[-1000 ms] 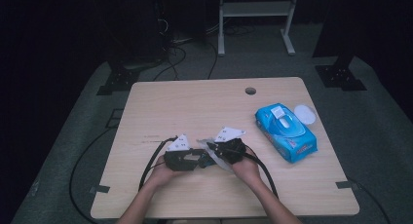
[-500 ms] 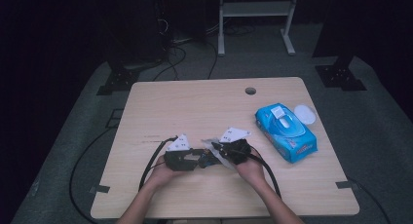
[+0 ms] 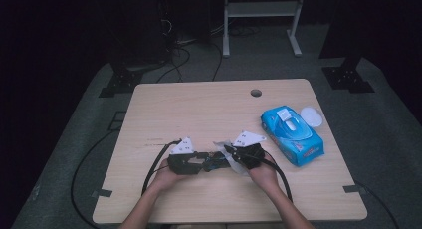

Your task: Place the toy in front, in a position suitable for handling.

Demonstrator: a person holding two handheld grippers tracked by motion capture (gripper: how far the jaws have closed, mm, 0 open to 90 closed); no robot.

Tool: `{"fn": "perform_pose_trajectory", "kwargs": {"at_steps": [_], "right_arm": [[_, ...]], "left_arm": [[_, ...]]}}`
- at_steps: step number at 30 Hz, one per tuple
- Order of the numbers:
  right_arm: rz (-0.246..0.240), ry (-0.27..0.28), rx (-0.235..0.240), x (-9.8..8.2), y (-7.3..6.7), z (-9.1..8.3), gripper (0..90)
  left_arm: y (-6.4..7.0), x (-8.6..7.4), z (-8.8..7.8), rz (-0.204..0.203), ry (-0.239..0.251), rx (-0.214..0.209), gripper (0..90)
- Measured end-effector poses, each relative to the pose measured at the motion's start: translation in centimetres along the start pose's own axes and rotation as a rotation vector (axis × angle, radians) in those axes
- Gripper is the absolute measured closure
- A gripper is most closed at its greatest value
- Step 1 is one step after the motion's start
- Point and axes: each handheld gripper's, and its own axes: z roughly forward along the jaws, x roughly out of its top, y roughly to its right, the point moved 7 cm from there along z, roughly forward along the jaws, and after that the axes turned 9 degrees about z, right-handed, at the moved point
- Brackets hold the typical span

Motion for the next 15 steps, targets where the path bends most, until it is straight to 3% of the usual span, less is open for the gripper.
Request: {"fn": "perform_pose_trajectory", "kwargs": {"at_steps": [4, 9, 13, 15], "right_arm": [[-0.005, 0.001, -0.002, -0.2, 0.3, -0.4, 84.5], [0.045, 0.012, -0.037, -0.9, 2.0, -1.5, 84.6], [0.046, 0.02, -0.011, -0.8, 1.0, -1.3, 84.5], [0.018, 0.017, -0.015, -0.8, 0.7, -1.3, 84.5]], "left_arm": [[0.0, 0.0, 0.0, -0.001, 0.0, 0.0, 59.8], [0.0, 0.0, 0.0, -0.008, 0.006, -0.001, 59.7], [0.0, 0.0, 0.0, -0.008, 0.005, 0.0, 59.7], [-0.1, 0.0, 0.0, -0.009, 0.006, 0.0, 59.7]]}}
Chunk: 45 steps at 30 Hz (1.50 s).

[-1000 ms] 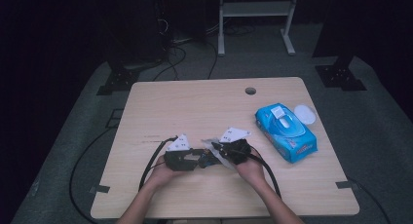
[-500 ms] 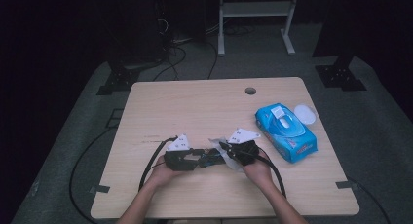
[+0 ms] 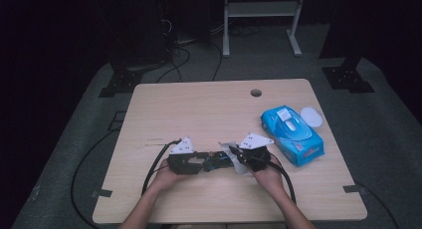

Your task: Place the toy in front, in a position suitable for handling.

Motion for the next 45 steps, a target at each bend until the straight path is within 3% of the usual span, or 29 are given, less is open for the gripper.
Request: {"fn": "perform_pose_trajectory", "kwargs": {"at_steps": [6, 13, 19, 25, 33, 39, 45], "right_arm": [[0.039, 0.008, -0.02, -0.7, 1.6, -1.0, 84.5], [0.02, 0.011, 0.0, -0.4, 0.5, -0.8, 84.5], [0.053, 0.009, -0.019, -0.8, 1.8, -1.3, 84.5], [0.023, 0.014, 0.015, -0.4, 0.2, -0.6, 84.5], [0.054, 0.013, -0.019, -0.9, 1.6, -1.3, 84.6], [0.025, 0.017, 0.017, -0.4, -0.1, -0.7, 84.5], [0.059, 0.017, -0.012, -1.0, 1.7, -1.4, 84.5]], "left_arm": [[0.0, 0.0, 0.0, 0.0, 0.001, 0.001, 59.7], [0.0, 0.0, 0.0, -0.002, 0.001, 0.002, 59.7], [0.0, 0.0, 0.0, -0.002, 0.002, 0.002, 59.7], [0.0, 0.0, 0.0, -0.001, 0.0, 0.002, 59.7], [0.0, 0.0, 0.0, -0.002, 0.002, 0.002, 59.8], [0.0, 0.0, 0.0, -0.001, 0.001, 0.002, 59.7], [0.0, 0.0, 0.0, -0.003, 0.002, 0.002, 59.7]]}}
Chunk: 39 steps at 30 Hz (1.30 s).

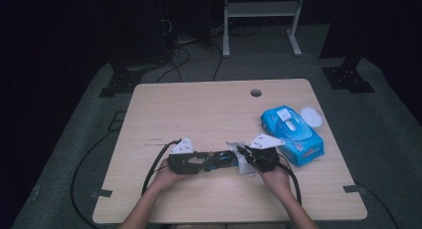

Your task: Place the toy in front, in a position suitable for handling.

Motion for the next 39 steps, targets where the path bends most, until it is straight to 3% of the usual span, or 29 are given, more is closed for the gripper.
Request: {"fn": "perform_pose_trajectory", "kwargs": {"at_steps": [8, 16, 21, 27, 35, 39], "right_arm": [[-0.027, 0.0, 0.026, 0.4, -1.3, 0.6, 84.5], [-0.02, -0.013, -0.008, 0.1, 0.1, -0.1, 84.5], [-0.044, -0.014, 0.018, 0.3, -1.2, 0.3, 84.6], [-0.011, -0.015, -0.011, 0.0, 0.4, -0.4, 84.6], [-0.049, -0.02, 0.022, 0.3, -1.4, 0.4, 84.6], [-0.026, -0.022, -0.005, 0.1, -0.1, -0.1, 84.6]], "left_arm": [[0.0, 0.0, 0.0, 0.001, 0.0, -0.002, 59.7], [0.0, 0.0, 0.0, 0.0, 0.0, -0.002, 59.7], [0.0, 0.0, 0.0, 0.0, -0.001, -0.001, 59.7], [-0.1, 0.0, 0.0, 0.001, 0.002, -0.003, 59.7], [-0.1, 0.0, 0.0, 0.001, 0.0, -0.003, 59.7], [0.0, 0.0, 0.0, 0.004, -0.001, 0.001, 59.8]]}}
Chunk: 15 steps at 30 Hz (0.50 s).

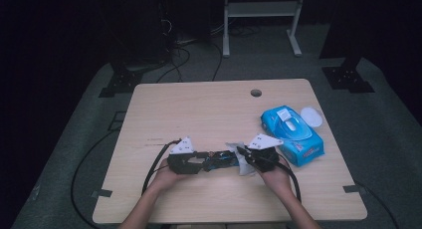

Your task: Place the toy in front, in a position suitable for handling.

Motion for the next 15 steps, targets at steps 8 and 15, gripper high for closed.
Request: {"fn": "perform_pose_trajectory", "kwargs": {"at_steps": [8, 15], "right_arm": [[0.0, 0.012, 0.03, 1.0, -1.5, 0.9, 84.6], [-0.038, 0.007, 0.12, 2.6, -5.4, 3.7, 84.6]], "left_arm": [[0.0, 0.0, 0.0, -0.004, 0.002, 0.0, 59.8], [0.1, 0.0, 0.0, -0.006, 0.002, -0.001, 59.7]]}}
